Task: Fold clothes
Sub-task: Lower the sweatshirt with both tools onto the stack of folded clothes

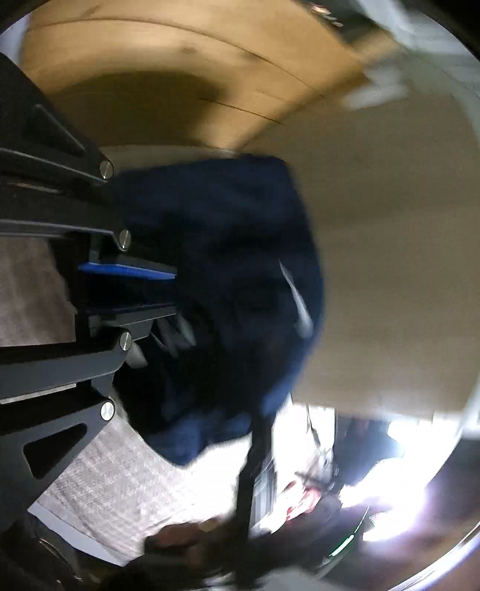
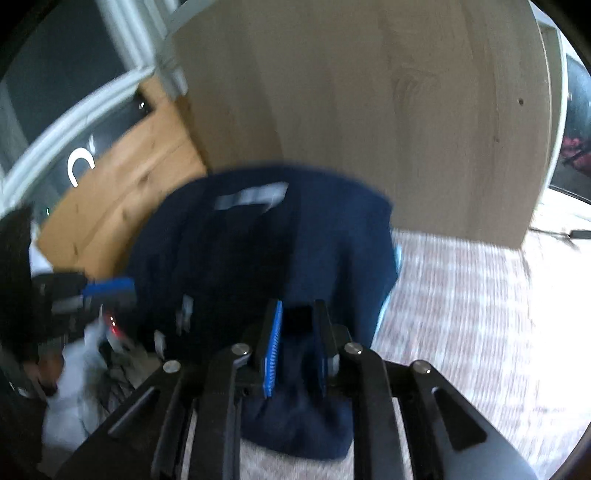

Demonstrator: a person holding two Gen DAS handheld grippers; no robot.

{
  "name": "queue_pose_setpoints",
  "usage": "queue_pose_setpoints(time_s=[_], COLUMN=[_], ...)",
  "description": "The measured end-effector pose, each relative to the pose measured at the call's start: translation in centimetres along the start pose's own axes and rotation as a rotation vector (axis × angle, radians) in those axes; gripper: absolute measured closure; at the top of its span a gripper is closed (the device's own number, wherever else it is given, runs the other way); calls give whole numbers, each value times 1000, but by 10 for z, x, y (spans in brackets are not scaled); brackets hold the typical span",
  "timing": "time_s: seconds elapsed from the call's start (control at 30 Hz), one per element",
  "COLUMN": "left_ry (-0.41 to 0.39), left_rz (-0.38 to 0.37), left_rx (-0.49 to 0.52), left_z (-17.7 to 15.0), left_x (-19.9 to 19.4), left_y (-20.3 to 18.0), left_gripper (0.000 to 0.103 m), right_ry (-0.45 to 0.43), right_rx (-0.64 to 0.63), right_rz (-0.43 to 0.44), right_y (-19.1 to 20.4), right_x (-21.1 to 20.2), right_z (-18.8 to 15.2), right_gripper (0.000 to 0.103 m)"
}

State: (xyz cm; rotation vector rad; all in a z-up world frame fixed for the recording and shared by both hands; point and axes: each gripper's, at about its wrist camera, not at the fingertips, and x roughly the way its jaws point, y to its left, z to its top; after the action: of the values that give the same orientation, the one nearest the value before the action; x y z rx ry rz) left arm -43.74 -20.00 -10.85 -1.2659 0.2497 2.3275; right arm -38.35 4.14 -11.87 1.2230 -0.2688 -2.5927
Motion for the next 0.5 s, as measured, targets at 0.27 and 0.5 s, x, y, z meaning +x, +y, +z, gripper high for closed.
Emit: queue_pose_setpoints(time_s=[0.27, 0.5], left_ry=[-13, -85], left_rz=[69, -31], left_rx=[-63, 4], left_z=[-35, -64], left_x=[1, -27], left_y=[8, -11], left_gripper=[89, 89], right_ry=[-2, 78], right_rx=[-101, -258], right_rz=[-72, -134], right_y=[37, 80], right_x=[-26, 5], right_z=[-44, -61], right_gripper=[80, 67])
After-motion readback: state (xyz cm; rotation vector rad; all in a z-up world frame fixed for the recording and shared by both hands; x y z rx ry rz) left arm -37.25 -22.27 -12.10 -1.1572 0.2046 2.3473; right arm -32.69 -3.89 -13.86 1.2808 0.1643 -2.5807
